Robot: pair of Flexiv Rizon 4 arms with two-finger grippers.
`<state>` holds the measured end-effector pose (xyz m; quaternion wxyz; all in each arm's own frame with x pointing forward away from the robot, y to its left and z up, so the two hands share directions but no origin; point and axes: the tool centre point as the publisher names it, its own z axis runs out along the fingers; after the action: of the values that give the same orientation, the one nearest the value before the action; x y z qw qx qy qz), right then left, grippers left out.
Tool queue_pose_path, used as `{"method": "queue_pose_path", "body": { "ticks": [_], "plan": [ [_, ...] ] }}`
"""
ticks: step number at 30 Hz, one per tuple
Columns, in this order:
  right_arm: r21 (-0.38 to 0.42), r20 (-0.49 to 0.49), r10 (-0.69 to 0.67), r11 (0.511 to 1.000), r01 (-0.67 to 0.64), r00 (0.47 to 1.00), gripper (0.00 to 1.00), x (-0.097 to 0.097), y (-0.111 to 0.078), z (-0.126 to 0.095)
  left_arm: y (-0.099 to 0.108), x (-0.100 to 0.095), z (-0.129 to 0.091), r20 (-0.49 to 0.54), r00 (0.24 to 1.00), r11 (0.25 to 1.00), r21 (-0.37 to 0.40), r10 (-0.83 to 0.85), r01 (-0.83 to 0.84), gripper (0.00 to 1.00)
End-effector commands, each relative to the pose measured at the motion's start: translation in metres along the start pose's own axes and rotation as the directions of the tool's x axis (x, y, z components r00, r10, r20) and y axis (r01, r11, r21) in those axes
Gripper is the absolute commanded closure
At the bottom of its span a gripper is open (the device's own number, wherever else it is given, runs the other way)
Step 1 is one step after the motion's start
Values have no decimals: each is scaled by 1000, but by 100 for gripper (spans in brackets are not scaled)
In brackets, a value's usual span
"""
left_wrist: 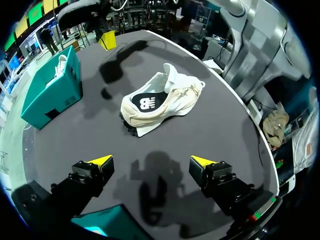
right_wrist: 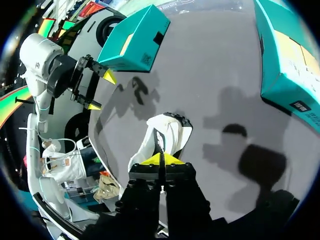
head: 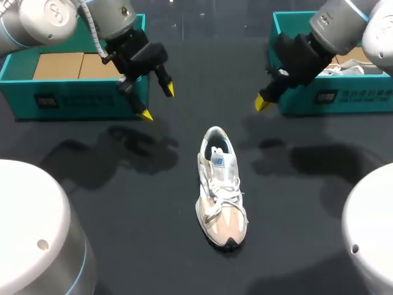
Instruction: Take the shoe out of the shoebox, open the shoe tongue, remove and reinsert the insole, then place the shoe into the shoebox
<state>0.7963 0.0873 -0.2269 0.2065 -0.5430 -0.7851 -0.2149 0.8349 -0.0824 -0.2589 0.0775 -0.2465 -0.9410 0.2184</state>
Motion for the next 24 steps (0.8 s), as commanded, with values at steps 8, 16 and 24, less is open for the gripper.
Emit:
{"method": "queue_pose_path", "body": {
  "ticks": [8,16,24],
  "plan": [
    [-118,214,11,993,15,977,100,9,-5,-2,0,-3,0,-8,1000,1000,-2,1,-1,0],
    [-160,339,95,986,-42,936,100,38,-1,33,23,-10,-18,-46,995,995,-35,93,-95,0],
    [-205,544,258,964,-171,798,100,55,1,53,38,-16,-34,-82,981,983,-37,177,-180,0]
  ]
}}
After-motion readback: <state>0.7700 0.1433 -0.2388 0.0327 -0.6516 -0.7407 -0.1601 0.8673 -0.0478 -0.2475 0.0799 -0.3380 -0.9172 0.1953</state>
